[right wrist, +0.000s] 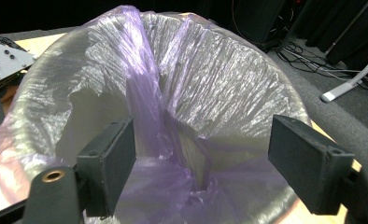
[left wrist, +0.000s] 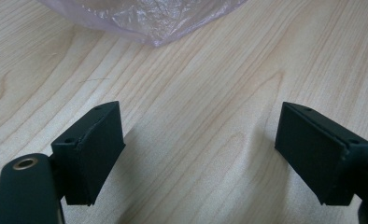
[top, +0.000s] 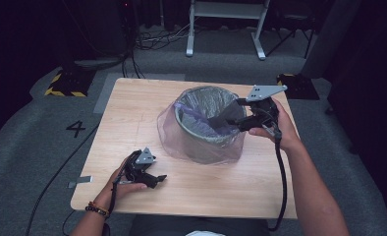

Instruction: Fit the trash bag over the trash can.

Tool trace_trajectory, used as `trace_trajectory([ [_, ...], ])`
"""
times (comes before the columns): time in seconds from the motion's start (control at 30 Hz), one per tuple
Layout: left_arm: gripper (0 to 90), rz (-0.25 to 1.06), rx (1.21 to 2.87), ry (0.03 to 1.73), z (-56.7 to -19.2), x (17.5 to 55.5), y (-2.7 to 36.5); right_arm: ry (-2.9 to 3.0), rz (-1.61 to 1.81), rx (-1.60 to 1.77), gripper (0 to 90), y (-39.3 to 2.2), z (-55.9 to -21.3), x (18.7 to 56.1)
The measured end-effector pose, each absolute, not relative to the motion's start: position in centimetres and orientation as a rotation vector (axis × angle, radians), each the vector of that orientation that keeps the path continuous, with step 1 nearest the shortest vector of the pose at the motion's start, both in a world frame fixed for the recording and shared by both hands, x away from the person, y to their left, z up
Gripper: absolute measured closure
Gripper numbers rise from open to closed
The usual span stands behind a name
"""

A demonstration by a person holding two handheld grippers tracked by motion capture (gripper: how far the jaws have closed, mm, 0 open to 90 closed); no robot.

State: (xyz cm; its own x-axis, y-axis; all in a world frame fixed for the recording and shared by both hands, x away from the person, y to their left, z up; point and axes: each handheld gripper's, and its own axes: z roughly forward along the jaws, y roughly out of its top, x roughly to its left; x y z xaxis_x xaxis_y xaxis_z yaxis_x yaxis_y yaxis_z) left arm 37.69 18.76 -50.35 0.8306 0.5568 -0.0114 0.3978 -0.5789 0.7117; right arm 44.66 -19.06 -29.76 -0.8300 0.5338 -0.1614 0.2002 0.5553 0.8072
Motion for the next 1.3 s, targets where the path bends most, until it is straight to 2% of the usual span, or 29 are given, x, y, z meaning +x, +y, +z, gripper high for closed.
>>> trace_trajectory([
  [1.3,15.2,0.275,2.262,0.694,-50.4,37.7,18.8,2.351,1.128,0.605,22.2,-22.9,-29.9,41.6],
])
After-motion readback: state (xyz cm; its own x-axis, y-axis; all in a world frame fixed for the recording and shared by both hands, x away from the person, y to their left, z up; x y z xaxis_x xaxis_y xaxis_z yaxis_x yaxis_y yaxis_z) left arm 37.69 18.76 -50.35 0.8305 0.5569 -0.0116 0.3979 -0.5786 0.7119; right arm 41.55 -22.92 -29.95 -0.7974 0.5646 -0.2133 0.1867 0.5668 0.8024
